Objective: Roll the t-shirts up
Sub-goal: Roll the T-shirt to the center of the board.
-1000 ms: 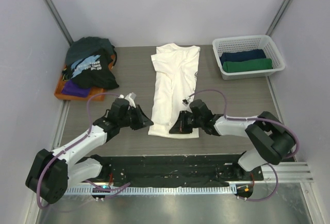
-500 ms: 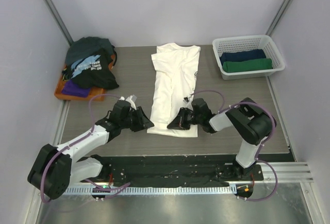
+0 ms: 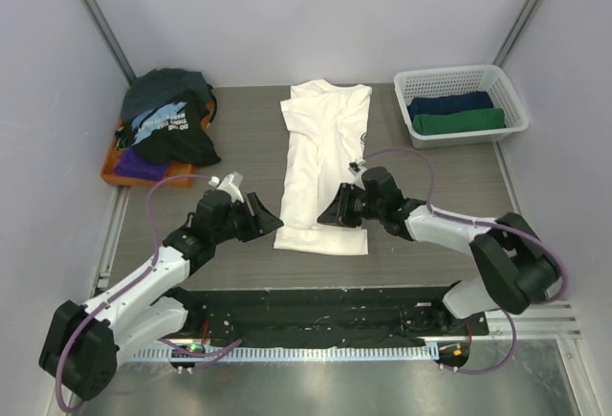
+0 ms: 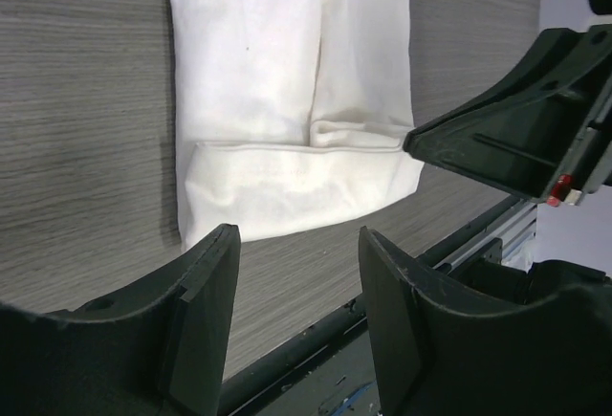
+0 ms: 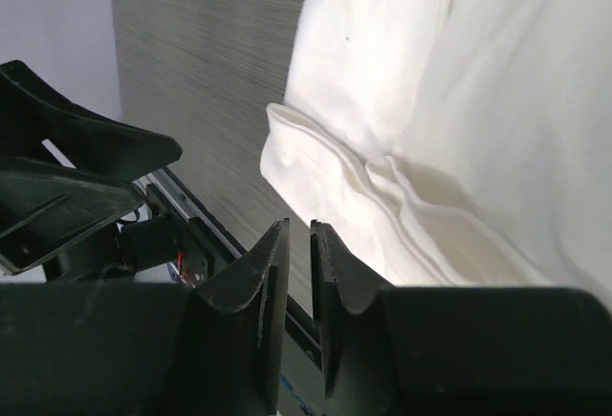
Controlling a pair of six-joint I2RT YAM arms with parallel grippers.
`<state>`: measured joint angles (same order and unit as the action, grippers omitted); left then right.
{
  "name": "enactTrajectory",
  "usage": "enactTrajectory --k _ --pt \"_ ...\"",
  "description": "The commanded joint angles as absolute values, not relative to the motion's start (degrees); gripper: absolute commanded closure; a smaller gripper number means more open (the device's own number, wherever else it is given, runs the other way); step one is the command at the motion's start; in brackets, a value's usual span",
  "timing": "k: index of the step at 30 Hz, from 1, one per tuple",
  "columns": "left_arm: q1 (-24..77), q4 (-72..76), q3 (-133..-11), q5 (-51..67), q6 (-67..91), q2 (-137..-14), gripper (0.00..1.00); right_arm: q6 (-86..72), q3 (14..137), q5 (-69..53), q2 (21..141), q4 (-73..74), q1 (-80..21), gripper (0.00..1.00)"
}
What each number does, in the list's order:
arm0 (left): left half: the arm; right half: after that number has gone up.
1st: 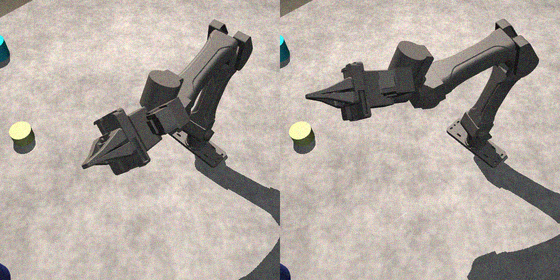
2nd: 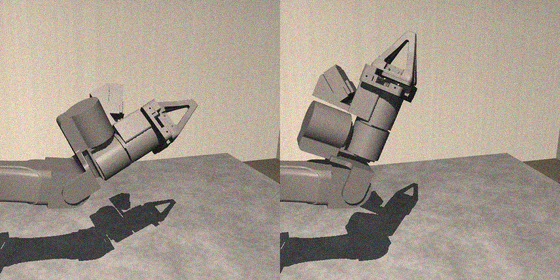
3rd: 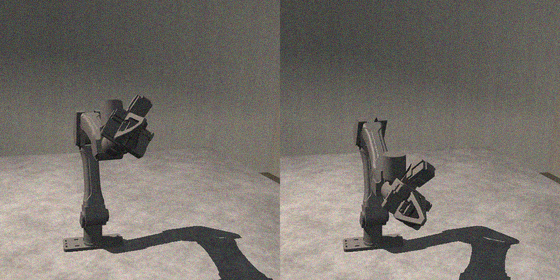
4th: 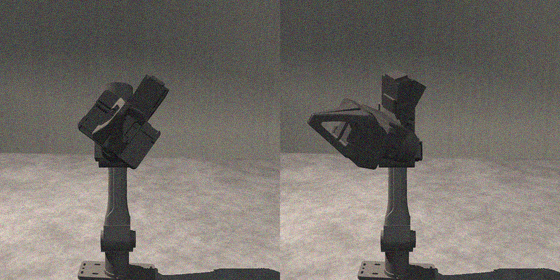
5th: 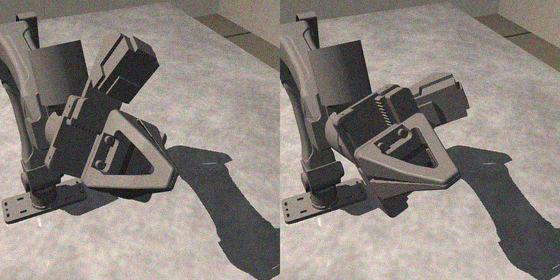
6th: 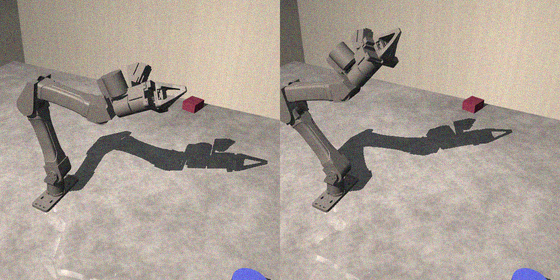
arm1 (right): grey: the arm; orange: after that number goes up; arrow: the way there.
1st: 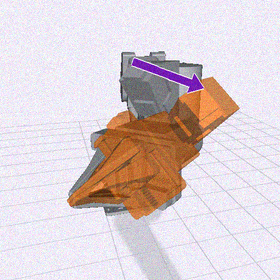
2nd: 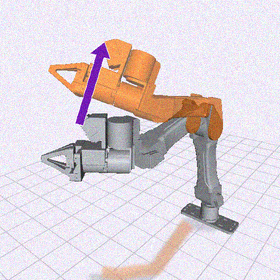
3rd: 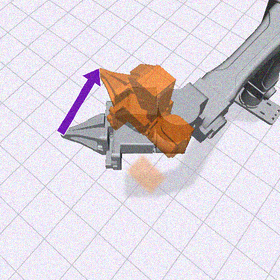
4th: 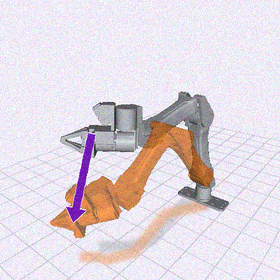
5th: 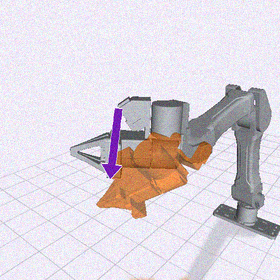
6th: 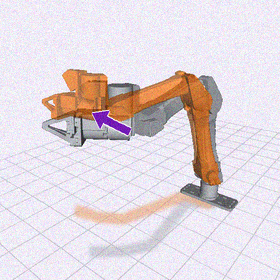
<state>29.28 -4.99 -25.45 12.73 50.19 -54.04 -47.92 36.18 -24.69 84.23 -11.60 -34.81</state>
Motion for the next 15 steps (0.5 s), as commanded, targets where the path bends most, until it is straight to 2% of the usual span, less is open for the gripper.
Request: enactTrajectory --k 1,2,8,15 --pt "29.44 -5.54 -24.87 10.81 47.99 -50.54 0.43 -42.37 39.37 -17.68 75.26 1.56 -34.89 0.75" --pt "29.44 -5.8 -24.79 10.72 47.81 -50.1 0.39 -42.1 39.11 -17.06 74.1 3.5 -34.89 0.73" --pt "29.53 -8.35 -24.87 11.6 46.15 -48.25 0.31 -40.96 37.36 -12.14 66.82 9.74 -34.89 0.67" --pt "29.44 -10.64 -24.26 11.87 45.35 -45.53 0.31 -43.77 32.53 -6.95 56.1 15.29 -34.89 0.59"
